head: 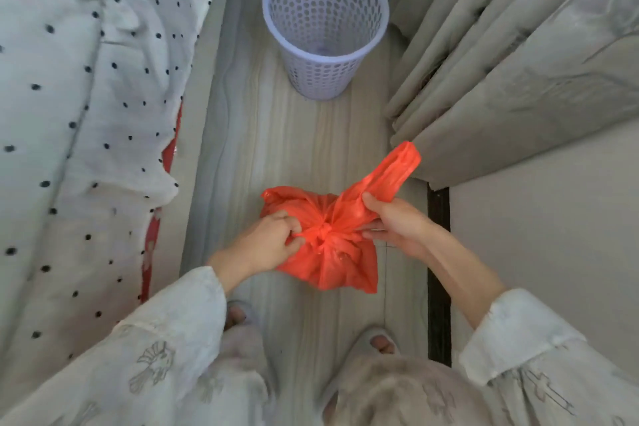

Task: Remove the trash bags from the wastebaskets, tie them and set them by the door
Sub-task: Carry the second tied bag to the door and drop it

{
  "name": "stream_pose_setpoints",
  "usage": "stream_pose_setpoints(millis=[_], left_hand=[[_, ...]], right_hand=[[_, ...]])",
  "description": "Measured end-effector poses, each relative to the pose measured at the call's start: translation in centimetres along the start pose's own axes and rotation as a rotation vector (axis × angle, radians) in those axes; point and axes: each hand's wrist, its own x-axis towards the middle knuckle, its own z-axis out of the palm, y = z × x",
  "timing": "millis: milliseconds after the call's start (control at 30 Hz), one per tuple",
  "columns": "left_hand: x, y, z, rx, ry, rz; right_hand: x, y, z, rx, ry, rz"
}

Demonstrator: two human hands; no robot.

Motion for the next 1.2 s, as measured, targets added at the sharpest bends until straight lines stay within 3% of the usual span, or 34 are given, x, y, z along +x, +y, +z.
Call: stream_pose_setpoints(millis=[167, 300, 367, 433, 600, 700, 967, 1200], left_hand=[[-11.0, 5.6, -6.9, -0.161, 0.104, -0.063], [-21.2, 9.5, -13.1, -0.33, 0.196, -0.152], [-25.9, 11.2, -16.2, -0.371, 0.23, -0.194], [-30.1, 12.7, -18.8, -0.425, 0.282, -0.219], [-38.4, 15.8, -23.8, -0.496, 0.46, -0.275], [-43.2, 17.6, -25.7, -0.509, 0.602, -0.308], [-58.8, 22.3, -21.4, -0.768, 1.071, -0.48], [-74.5, 25.9, -10.6, -0.893, 1.474, -0.717]], right_hand=[[-12.5, -7.3, 3.3, -0.284, 0.03, -0.049], [-24.6, -13.5, 6.0, -0.857, 0.049, -0.227], [-30.6, -16.4, 7.7, -0.978, -0.001, -0.33], [-35.3, -18.7, 8.9, -1.012, -0.001, -0.395], [-42.0, -22.1, 11.9, -0.82, 0.008, -0.561], [-44.6, -22.6, 14.0, -0.891, -0.035, -0.618], [-55.3, -20.2, 21.6, -1.119, -0.444, -0.847], [-66.0, -10.7, 31.5, -1.362, -0.848, -0.919]])
